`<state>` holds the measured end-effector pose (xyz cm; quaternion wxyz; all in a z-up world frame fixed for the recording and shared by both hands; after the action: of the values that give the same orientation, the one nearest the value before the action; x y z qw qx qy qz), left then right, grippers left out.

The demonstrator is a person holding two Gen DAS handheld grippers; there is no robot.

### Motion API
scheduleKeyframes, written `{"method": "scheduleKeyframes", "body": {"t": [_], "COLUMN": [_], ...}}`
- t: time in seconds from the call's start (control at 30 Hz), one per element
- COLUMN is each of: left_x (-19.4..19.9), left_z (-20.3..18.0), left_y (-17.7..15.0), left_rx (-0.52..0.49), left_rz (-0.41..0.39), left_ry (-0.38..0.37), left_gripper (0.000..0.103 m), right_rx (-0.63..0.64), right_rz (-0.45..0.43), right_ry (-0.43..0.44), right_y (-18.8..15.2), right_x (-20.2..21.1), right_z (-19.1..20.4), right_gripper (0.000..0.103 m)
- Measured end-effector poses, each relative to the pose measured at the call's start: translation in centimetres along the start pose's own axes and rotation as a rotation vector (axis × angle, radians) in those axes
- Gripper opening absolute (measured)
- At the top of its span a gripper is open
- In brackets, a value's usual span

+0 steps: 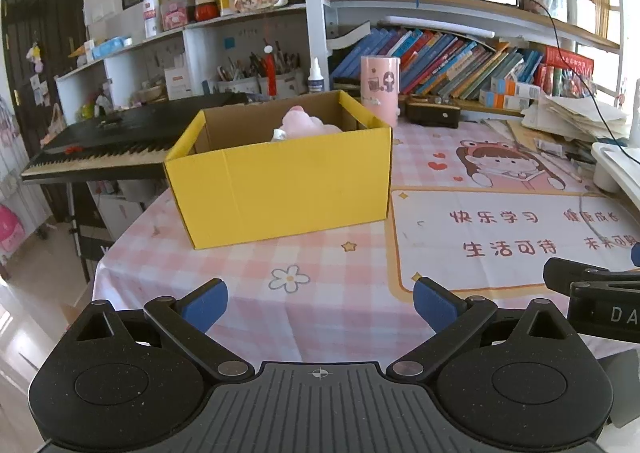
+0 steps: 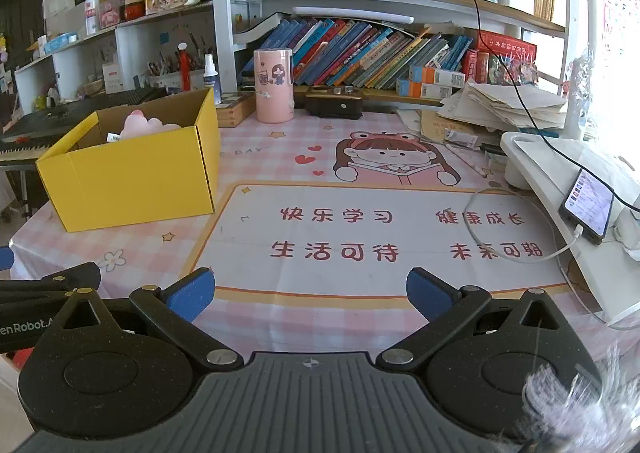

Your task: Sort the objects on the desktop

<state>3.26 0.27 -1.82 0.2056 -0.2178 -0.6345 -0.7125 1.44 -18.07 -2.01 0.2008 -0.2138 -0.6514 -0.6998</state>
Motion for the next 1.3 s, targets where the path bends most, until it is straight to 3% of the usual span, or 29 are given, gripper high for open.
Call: {"method": "scheduleKeyframes", "body": {"t": [1.3], "left_x": [-0.92], "left_z": [-0.31], "left_y": [0.2], "left_rx": [0.045], "left_rz": [0.016], "left_ry": [-0.03], "left_gripper": [0.101], "right_rx": [0.009], "right_rz": [0.036], "right_ry": [-0.017], "right_y": [-0.16], "right_x": [-0.92], "right_z": [-0.62], "right_gripper": [0.103]}}
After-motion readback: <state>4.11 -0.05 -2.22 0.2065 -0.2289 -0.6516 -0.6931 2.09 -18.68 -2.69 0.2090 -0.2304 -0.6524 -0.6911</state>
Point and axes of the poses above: each gripper's, at about its wrist camera, not at the fingertips, and x roughly against the way its jaws point, z to its left, y to its top, the point moved 5 cm from there along -x, roughly the way its jaws point, and after that the axes turned 2 degrees about -x, right-handed, at the moved point
